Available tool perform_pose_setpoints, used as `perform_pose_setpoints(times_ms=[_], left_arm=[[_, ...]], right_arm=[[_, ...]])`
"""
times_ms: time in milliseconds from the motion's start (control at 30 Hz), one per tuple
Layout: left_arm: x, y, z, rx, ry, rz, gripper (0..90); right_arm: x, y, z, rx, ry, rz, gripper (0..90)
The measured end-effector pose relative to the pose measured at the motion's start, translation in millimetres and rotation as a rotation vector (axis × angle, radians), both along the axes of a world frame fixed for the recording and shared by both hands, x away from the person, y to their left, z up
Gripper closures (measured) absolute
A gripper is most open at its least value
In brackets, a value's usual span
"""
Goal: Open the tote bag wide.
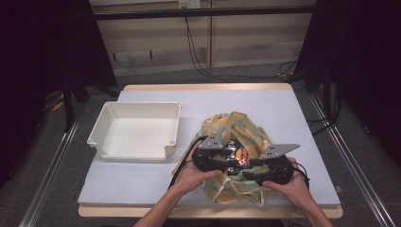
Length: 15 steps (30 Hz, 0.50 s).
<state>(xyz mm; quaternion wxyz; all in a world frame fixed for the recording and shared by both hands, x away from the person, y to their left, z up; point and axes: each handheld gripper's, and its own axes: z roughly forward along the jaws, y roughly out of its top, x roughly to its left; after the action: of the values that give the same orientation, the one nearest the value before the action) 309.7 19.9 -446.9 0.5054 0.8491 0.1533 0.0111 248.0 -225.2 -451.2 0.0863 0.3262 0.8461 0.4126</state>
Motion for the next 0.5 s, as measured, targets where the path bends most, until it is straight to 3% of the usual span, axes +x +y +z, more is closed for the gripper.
perform_pose_setpoints(times_ms=[100, 133, 200, 367, 400, 500], left_arm=[[0.6, -0.2, -0.6, 0.016, -0.016, 0.01, 50.4], [1.1, 0.2, -0.6, 0.026, -0.021, 0.022, 49.0], [2.3, 0.3, -1.3, 0.01, -0.01, 0.035, 48.3], [1.4, -1.5, -2.0, 0.02, -0.024, 0.042, 47.4], [0.7, -1.8, -1.7, 0.036, -0.039, 0.047, 47.2], [0.7, -3.0, -2.7, 0.031, -0.038, 0.047, 46.7]], right_arm=[[-5.9, -4.3, 0.4, 0.015, -0.017, -0.002, 70.6], [-8.4, -6.7, 1.8, 0.009, -0.024, -0.008, 79.7], [-13.4, -13.4, 2.7, 0.047, -0.018, 0.007, 89.8], [-28.8, -20.3, -1.6, 0.01, 0.0, 0.044, 90.0], [-31.5, -22.9, -2.8, 0.018, 0.006, 0.049, 90.0], [-41.0, -30.6, -8.7, 0.031, 0.022, 0.05, 90.0]])
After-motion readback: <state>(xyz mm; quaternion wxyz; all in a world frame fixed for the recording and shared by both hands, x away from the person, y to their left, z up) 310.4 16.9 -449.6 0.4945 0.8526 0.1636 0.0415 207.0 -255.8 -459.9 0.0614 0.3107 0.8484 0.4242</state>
